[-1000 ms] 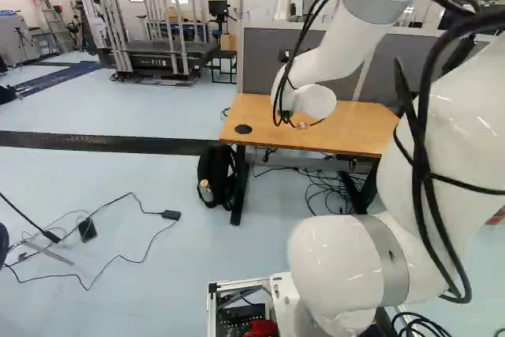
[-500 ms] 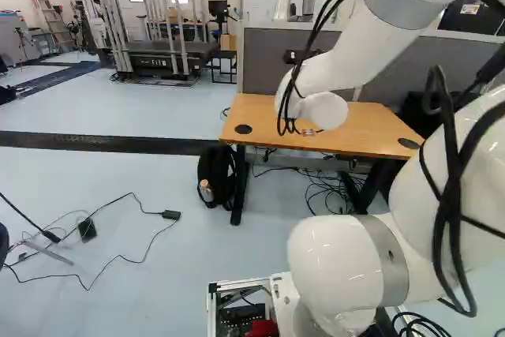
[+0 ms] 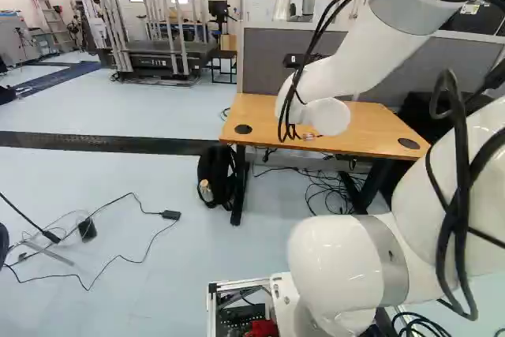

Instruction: Pick up the green bottle from the table

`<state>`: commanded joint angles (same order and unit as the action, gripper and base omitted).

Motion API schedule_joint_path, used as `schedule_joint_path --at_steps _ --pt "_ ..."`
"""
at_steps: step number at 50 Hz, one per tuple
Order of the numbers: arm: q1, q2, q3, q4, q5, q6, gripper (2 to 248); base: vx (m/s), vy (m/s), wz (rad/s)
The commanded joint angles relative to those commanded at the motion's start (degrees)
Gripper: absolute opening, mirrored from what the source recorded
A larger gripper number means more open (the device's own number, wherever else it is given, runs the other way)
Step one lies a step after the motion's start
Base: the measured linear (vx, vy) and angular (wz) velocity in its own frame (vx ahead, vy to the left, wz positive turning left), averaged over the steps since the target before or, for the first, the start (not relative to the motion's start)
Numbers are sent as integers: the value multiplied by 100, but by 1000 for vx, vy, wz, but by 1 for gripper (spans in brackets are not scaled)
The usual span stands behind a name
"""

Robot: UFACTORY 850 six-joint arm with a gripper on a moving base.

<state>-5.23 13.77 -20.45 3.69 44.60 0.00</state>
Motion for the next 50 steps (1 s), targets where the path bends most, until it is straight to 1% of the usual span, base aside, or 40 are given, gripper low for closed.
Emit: schedule_joint_path --at_steps 17,38,50 --pt "112 47 330 -79 115 0 14 0 0 0" --pt "323 137 954 -228 333 0 14 0 0 0" --pt "419 178 1238 -295 433 0 14 0 0 0"
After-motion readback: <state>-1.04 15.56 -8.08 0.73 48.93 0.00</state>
